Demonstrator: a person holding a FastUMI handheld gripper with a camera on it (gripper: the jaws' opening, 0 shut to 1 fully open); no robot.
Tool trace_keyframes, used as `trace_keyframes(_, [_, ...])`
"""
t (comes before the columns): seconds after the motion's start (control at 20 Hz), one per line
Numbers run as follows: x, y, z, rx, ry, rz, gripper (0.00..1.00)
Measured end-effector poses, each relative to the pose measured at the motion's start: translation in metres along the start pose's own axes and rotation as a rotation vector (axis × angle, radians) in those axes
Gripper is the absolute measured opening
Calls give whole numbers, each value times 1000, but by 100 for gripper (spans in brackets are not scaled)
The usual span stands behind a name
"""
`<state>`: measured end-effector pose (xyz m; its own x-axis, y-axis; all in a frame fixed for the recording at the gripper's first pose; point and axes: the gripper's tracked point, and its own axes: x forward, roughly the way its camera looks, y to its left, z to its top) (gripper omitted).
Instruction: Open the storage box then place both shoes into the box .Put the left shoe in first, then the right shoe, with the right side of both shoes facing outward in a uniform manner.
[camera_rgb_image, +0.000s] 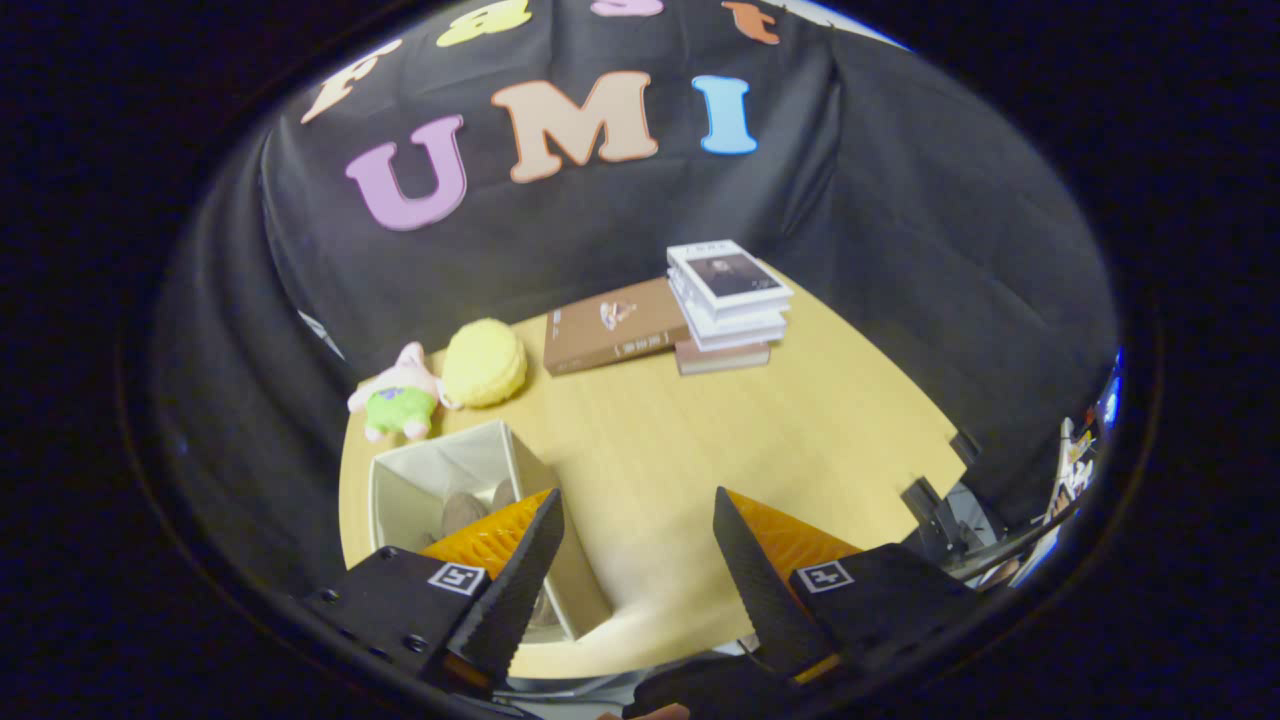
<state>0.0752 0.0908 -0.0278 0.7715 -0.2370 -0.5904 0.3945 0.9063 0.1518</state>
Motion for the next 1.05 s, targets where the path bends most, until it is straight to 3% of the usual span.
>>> trace_keyframes(0.25, [0,-5,47,-74,-230,147,96])
trace_keyframes(0.6, [-40,34,90,-154,-508,417,96])
trace_keyframes(0.75, [-45,42,93,-184,-574,470,95])
trace_keyframes(1.05, [-35,33,89,-228,-556,456,95])
